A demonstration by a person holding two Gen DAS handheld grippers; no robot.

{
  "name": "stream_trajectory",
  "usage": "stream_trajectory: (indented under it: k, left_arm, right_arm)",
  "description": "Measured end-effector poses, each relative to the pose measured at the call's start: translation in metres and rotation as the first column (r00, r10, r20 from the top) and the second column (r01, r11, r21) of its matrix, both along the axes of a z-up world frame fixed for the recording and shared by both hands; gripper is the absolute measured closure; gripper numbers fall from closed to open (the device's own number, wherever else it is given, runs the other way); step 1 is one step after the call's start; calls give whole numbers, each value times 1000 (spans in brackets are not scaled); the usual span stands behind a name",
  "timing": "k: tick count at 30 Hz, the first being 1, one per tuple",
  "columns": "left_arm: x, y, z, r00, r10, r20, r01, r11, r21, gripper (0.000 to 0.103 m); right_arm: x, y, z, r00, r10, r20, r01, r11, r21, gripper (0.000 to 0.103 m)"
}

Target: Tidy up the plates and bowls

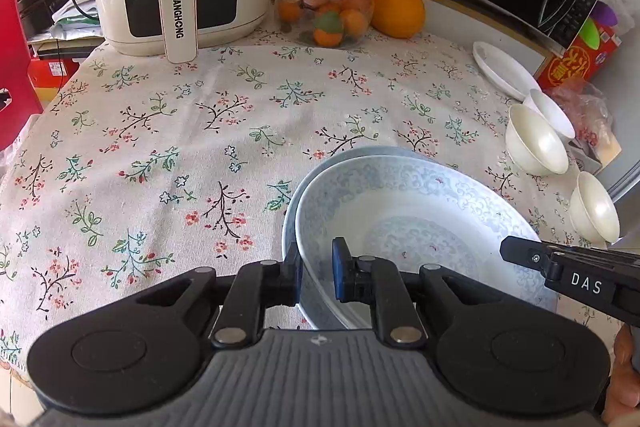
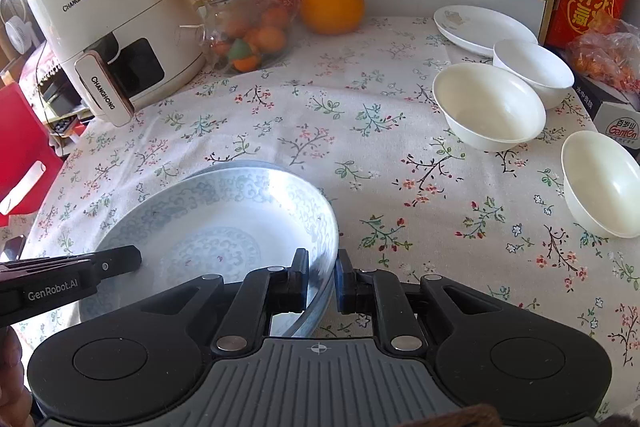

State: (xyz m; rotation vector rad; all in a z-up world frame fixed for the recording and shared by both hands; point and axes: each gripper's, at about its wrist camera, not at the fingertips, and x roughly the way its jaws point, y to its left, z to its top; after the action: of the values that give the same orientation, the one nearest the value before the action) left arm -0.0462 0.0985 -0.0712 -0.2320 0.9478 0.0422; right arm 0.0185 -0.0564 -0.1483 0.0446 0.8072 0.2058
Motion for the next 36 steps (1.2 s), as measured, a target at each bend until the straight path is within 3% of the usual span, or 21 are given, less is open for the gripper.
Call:
stream_trajectory:
  k: [7, 21, 30, 36]
  left_arm:
    - [1, -6, -2, 1000, 2, 11, -3, 997, 73, 90]
    - [4, -13, -4, 1000, 0, 29, -4, 991, 134, 89]
    - [6, -14, -5, 999, 6, 48, -15, 982, 186, 89]
    - [8, -16, -15, 1000, 10, 4, -10, 979, 206, 89]
  right_arm:
    - [-2, 7, -7, 1000, 0, -11, 0, 1000, -26, 88]
    - [1, 10, -10, 1000, -15, -21, 14, 999, -48, 86]
    - [0, 23, -18, 1000, 7, -6, -8, 990, -137, 85]
    - [2, 25, -18, 1000, -1, 2, 1, 988, -153, 85]
